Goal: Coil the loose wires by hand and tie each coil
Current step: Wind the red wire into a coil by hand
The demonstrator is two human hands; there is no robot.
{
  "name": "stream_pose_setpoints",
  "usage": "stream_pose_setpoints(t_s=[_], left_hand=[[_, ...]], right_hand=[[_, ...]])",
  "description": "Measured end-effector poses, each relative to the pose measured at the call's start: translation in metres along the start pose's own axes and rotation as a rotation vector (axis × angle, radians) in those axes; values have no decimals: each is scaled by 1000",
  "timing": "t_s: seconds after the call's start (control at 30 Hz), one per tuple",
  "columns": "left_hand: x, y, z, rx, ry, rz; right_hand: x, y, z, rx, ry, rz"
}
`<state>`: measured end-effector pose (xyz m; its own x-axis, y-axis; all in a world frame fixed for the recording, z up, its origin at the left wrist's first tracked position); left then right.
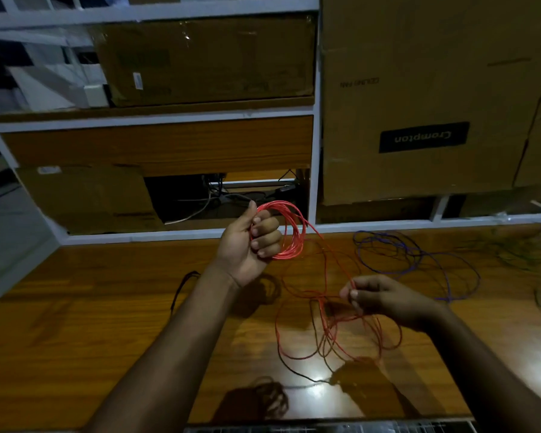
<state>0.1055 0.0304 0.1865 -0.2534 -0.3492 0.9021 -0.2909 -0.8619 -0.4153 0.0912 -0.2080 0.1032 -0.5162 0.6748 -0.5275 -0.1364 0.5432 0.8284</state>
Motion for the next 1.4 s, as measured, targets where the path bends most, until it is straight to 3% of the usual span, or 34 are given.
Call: stream_pose_setpoints(t_s=[0.13,0.23,0.37,0.43,0.57,0.67,0.8,0.9,1.1,1.27,1.4], left_hand=[[-5,4,6,24,-47,-17],[-9,9,10,48,-80,-12],[-8,14,13,67,-120,19],[-9,18,14,68,-135,47],[-9,25,14,60,-130,80],[-11,27,14,73,-145,113],[-17,21,11,95,-166,102],[-19,18,7,116,-172,113],[-15,19,3,67,-141,91],[-15,25,3,20,-181,27],[-14,27,5,21,-191,7]], right_hand=[[13,5,-2,25,-156,102],[17,25,-1,18,-327,-200],[37,63,-5,48,-178,-632],[46,87,-10,-23,-149,-866],[62,119,-16,-149,-81,-1033],[53,131,-13,-108,-143,-900],[16,130,-18,-14,-574,-480],[-3,118,-25,-8,-779,-241],[-20,97,-25,-43,-862,-40],[-17,91,-27,-202,-839,-144],[-10,76,-21,-75,-854,-277]])
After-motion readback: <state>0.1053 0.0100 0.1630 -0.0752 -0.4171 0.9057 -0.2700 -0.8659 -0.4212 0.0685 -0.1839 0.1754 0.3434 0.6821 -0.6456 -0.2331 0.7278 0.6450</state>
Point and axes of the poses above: each hand's wrist, its own z-axis towards the middle knuckle, its own x-axis out of the palm, y = z × x, the point moved 5 cm from there along z, towards the middle knuckle, and after that the axes turned 15 degrees about -z, right-handed, at the moved point
